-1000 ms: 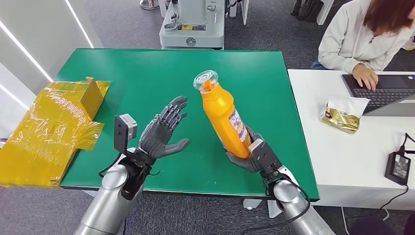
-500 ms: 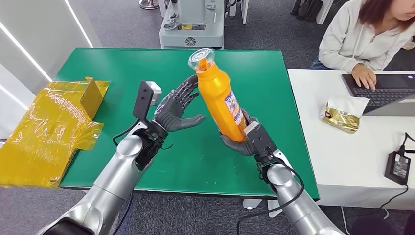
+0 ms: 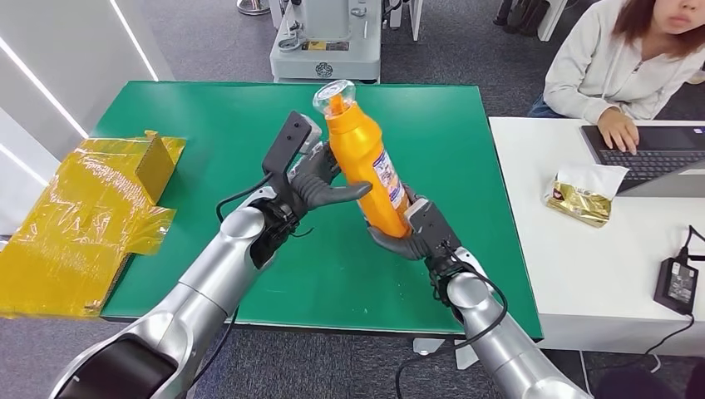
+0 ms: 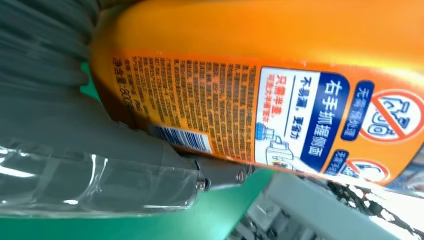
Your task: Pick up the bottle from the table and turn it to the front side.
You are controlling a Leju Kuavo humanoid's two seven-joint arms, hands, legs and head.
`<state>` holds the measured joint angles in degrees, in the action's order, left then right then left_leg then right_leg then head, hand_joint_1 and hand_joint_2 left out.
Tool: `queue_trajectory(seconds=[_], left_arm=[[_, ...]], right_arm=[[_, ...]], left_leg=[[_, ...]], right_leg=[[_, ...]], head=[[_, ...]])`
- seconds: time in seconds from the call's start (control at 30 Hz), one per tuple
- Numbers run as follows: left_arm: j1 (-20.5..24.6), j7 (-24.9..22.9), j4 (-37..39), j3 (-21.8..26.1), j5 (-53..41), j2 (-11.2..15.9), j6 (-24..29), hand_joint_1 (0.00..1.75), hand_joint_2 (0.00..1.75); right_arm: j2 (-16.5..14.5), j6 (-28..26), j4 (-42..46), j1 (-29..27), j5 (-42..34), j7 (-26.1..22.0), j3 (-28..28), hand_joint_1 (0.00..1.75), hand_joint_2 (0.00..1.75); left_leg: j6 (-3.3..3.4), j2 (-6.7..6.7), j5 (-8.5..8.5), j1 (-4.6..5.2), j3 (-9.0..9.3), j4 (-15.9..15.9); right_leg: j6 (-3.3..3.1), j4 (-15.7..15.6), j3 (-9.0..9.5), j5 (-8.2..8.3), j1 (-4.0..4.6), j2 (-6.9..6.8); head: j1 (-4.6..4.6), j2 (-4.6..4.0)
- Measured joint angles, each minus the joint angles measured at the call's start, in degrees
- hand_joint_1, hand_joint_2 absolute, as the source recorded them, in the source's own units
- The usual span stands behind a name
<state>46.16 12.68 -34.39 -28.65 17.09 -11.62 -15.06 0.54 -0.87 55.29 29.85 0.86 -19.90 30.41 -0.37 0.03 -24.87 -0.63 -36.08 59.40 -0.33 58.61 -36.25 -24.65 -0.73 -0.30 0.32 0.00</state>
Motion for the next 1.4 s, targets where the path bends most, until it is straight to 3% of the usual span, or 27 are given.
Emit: queue_trajectory(seconds=[0.3, 0.5, 0.6, 0.73, 0.77, 0.97, 1.33, 1.37, 1.4], left_arm=[[0.02, -4.77, 1.11, 0.00, 9.21, -0.85, -6.56, 0.00, 1.75], [0.12, -5.31, 1.12, 0.00, 10.59, -2.11, -6.21, 0.00, 1.75], [0.20, -3.66, 1.11, -0.51, 9.30, -2.54, -3.44, 0.05, 1.75], [0.51, 1.67, 1.16, -3.06, 3.86, -3.57, 5.41, 1.67, 1.75], [0.65, 3.00, 1.25, -3.76, 2.39, -3.84, 7.65, 1.74, 1.75], [1.36, 9.52, 1.72, -7.19, -5.54, -5.09, 16.45, 1.75, 1.75], [2.67, 10.90, 2.49, -7.67, -6.99, -5.22, 18.32, 1.75, 1.75], [2.69, 11.00, 2.50, -7.67, -6.95, -5.19, 18.27, 1.75, 1.75], [2.72, 11.13, 2.50, -7.67, -6.84, -5.15, 18.14, 1.75, 1.75]], right_arm=[[-0.69, -0.81, -3.91, 0.10, 0.01, -1.78, 0.68, 1.75, 1.75], [-1.28, -0.86, -5.31, 0.18, 0.57, -2.32, 0.69, 1.75, 1.75], [-1.62, -0.86, -5.75, 0.39, 0.90, -2.45, 0.68, 1.75, 1.75], [-2.43, -0.90, -6.08, 0.88, 1.02, -2.59, 0.60, 1.75, 1.75], [-2.61, -0.92, -6.16, 1.03, 1.14, -2.61, 0.55, 1.75, 1.75], [-3.47, -0.67, -8.06, 2.67, 2.15, -3.44, -0.28, 1.75, 1.75], [-5.01, -0.31, -10.91, 4.46, 2.23, -4.40, -0.98, 1.75, 1.75], [-5.04, -0.32, -11.02, 4.52, 2.22, -4.50, -1.00, 1.62, 1.75], [-5.08, -0.33, -11.13, 4.57, 2.21, -4.63, -1.02, 1.19, 1.75]], left_leg=[[0.00, 0.00, 0.00, 0.00, 0.00, 0.01], [0.00, 0.00, 0.00, 0.00, 0.00, 0.01], [0.00, 0.00, 0.00, 0.00, 0.01, 0.01], [0.00, 0.00, 0.00, 0.00, 0.01, 0.01], [0.00, 0.00, 0.00, 0.00, 0.01, 0.01], [0.00, 0.01, 0.00, 0.00, 0.01, 0.01], [0.00, 0.03, 0.00, 0.00, 0.02, 0.01], [0.00, 0.03, 0.00, 0.00, 0.02, 0.01], [0.00, 0.03, 0.00, 0.00, 0.02, 0.01]], right_leg=[[0.00, 0.00, 0.00, 0.00, 0.00, 0.00], [0.00, 0.00, 0.00, 0.00, 0.00, 0.00], [0.00, 0.00, 0.00, 0.00, 0.00, 0.00], [0.00, 0.00, 0.00, 0.00, 0.00, 0.00], [0.00, 0.00, 0.00, 0.00, 0.00, 0.00], [0.00, 0.00, 0.00, 0.00, 0.00, 0.02], [0.00, 0.01, -0.01, 0.00, 0.00, 0.07], [0.00, 0.01, -0.01, 0.00, 0.00, 0.07], [0.00, 0.01, -0.01, 0.00, 0.00, 0.07]], head=[[0.00, 0.00], [0.00, 0.00], [0.00, 0.00], [0.00, 0.00], [0.00, 0.00], [-0.01, 0.00], [-0.01, 0.00], [-0.01, 0.00], [-0.01, 0.00]])
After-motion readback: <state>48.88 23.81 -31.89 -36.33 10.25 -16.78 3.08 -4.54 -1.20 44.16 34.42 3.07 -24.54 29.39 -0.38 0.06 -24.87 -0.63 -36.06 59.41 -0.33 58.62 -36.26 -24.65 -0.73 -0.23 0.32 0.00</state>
